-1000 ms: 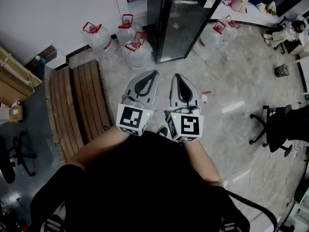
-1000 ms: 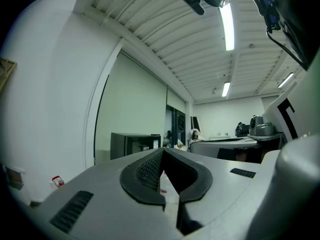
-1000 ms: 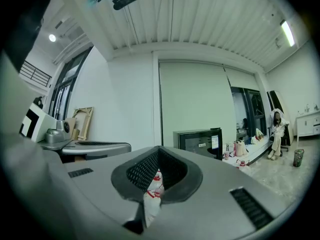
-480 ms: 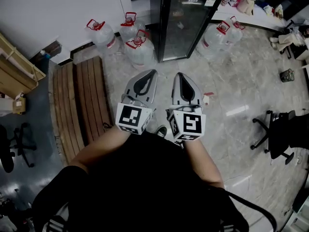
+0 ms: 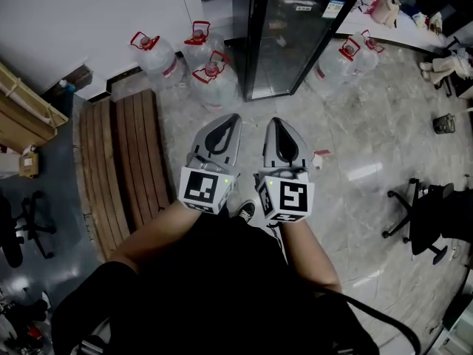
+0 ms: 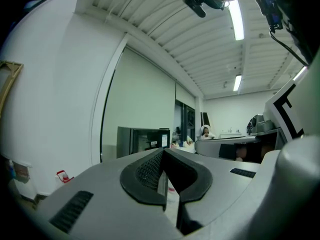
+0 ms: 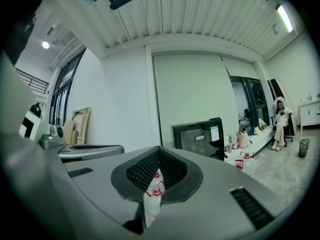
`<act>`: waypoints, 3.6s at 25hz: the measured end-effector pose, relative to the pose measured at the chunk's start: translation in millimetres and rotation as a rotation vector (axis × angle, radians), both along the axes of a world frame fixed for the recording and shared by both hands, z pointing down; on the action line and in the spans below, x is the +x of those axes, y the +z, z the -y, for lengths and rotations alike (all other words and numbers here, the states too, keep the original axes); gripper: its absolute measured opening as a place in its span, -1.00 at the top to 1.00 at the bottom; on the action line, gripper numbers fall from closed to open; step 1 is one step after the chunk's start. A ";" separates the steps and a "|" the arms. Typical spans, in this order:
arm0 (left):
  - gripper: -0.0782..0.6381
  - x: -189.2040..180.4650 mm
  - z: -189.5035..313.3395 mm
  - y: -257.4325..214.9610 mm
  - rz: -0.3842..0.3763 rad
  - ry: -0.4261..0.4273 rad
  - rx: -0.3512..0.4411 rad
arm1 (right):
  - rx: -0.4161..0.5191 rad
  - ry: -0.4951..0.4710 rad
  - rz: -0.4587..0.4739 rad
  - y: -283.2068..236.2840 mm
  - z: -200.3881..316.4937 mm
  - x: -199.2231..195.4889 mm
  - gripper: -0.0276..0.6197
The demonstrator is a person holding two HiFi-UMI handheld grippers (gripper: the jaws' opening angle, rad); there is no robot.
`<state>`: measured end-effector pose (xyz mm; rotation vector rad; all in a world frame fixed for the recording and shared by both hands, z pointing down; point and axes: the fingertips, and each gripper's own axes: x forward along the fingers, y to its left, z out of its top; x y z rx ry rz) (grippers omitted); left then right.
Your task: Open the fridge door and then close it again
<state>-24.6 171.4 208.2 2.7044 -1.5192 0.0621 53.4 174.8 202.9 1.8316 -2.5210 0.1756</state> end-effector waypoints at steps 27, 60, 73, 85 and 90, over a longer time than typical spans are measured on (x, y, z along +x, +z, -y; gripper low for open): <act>0.76 -8.1 308.1 105.5 -0.025 0.046 -0.083 | -0.093 0.060 -0.004 104.0 297.4 -21.0 0.87; 0.51 48.3 433.5 218.4 -0.037 0.164 0.003 | -0.165 0.105 0.081 245.7 367.2 18.1 0.87; 0.61 46.5 432.6 220.9 -0.090 0.238 -0.052 | -0.151 0.149 0.057 238.9 363.1 32.4 0.87; 0.66 85.0 348.4 215.4 -0.032 0.336 -0.025 | -0.132 0.202 0.059 230.7 320.8 56.4 0.87; 0.67 108.4 313.9 214.4 -0.022 0.365 -0.012 | -0.126 0.236 0.051 230.5 294.2 72.3 0.87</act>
